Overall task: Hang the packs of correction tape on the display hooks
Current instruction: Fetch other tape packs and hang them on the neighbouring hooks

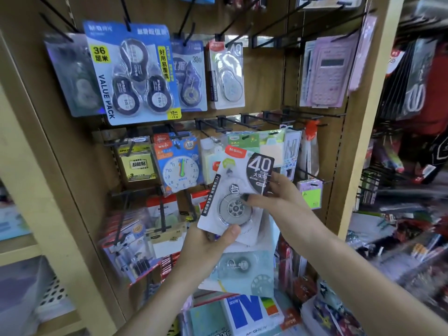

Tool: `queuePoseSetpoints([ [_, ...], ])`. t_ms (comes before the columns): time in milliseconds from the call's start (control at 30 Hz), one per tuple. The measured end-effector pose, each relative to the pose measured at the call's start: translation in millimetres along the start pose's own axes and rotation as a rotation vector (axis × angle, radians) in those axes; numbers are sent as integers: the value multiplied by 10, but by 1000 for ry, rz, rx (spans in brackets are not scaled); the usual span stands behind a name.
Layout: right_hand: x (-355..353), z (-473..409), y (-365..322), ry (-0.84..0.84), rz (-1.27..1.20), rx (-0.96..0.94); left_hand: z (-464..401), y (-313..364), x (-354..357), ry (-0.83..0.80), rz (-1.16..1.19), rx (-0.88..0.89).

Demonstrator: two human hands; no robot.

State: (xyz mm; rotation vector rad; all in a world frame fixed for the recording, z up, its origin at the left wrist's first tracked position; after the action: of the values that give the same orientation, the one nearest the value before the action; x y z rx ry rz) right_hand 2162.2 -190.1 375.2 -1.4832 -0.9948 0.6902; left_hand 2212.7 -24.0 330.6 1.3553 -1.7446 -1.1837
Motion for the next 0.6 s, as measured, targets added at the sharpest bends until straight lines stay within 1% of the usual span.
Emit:
queuePoseSetpoints([
  [67,-26,21,-48,-25,13,-56,-19,55,21,-22,-2,22],
  [167,-59,8,-172,-75,-69,-103,-85,186,43,-68,-18,99],
  [267,-75,-24,-379,-69,-123,-173,-177,382,72,-110,-67,183],
  [333,-118,-92,-532,-46,-167,-224,-262,520,71,-103,-98,210],
  [500,-18,-350,-947,-36,-72,-352,-577,824,73,-47,-164,218],
  [600,72,-514,-1240,-35,-34,-398,-804,973,120,-43,-181,201],
])
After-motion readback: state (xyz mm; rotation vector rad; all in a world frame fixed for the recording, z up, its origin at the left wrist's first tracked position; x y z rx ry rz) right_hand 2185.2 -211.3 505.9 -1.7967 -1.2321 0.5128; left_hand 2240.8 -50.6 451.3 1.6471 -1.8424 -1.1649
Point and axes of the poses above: each hand's wrist, its own z-axis away from the middle knuckle, its own x-axis out of the palm, y = z × x, the point moved 7 cm from there along -z, towards the middle knuckle, and after that the axes turned 9 degrees about y, right-handed, at the moved point
